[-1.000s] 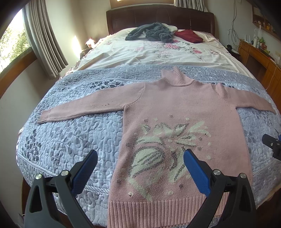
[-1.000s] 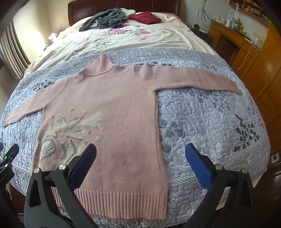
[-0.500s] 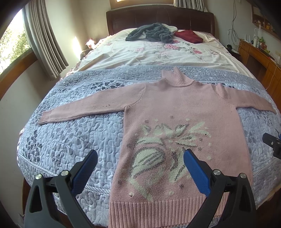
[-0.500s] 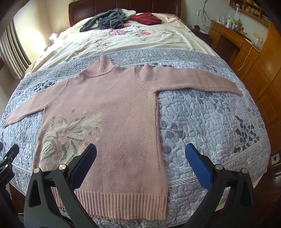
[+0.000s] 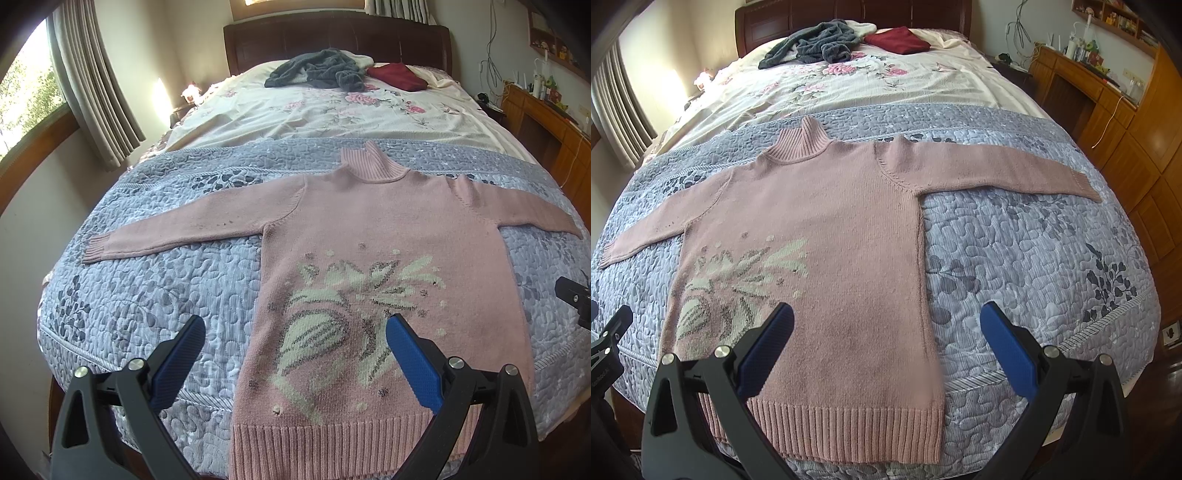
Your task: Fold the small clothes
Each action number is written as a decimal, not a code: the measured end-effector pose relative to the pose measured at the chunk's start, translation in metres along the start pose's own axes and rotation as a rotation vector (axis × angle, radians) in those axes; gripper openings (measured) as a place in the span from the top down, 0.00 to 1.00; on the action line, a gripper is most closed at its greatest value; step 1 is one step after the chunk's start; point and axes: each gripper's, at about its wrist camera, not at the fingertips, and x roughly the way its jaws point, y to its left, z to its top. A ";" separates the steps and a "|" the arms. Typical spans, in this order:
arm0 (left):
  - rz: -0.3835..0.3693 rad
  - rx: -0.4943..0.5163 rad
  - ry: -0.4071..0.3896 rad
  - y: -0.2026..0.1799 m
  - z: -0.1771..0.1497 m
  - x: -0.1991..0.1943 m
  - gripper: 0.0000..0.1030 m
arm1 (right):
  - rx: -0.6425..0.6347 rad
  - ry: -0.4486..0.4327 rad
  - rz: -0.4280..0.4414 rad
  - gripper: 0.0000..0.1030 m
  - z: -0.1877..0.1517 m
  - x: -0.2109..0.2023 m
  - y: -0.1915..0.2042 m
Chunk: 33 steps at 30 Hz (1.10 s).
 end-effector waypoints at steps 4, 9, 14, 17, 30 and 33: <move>0.000 0.005 0.003 -0.001 -0.001 0.002 0.04 | 0.005 -0.026 0.007 0.03 0.000 -0.002 0.000; -0.026 -0.011 0.075 -0.008 0.000 0.021 0.04 | 0.029 -0.033 0.079 0.03 0.003 0.007 -0.014; -0.054 -0.043 0.110 -0.037 0.023 0.056 0.04 | 0.143 0.104 0.087 0.03 0.030 0.055 -0.090; -0.107 -0.060 0.093 -0.068 0.050 0.076 0.04 | 0.180 0.072 -0.012 0.03 0.065 0.075 -0.158; -0.184 -0.024 0.042 -0.214 0.167 0.155 0.04 | 0.450 0.236 -0.150 0.03 0.163 0.215 -0.433; -0.177 -0.005 0.045 -0.231 0.176 0.171 0.04 | 0.494 0.312 -0.114 0.04 0.159 0.254 -0.459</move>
